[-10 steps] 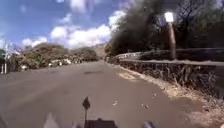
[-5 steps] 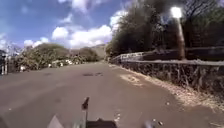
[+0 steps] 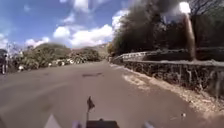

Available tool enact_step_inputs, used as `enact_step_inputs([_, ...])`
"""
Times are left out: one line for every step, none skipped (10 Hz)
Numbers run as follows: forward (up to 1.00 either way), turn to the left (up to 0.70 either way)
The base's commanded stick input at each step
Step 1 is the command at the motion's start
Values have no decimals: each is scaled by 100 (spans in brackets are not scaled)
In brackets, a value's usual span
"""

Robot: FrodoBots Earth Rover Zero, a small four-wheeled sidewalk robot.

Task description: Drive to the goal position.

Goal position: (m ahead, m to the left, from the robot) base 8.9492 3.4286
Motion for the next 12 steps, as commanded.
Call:
enact_step_inputs([70,-35])
enact_step_inputs([70,-24])
enact_step_inputs([70,-20])
enact_step_inputs([70,-16])
enact_step_inputs([70,-5])
enact_step_inputs([70,-3])
enact_step_inputs([70,-1])
enact_step_inputs([70,-3])
enact_step_inputs([70,-5])
enact_step_inputs([70,-15])
enact_step_inputs([70,-15])
enact_step_inputs([70,-14])
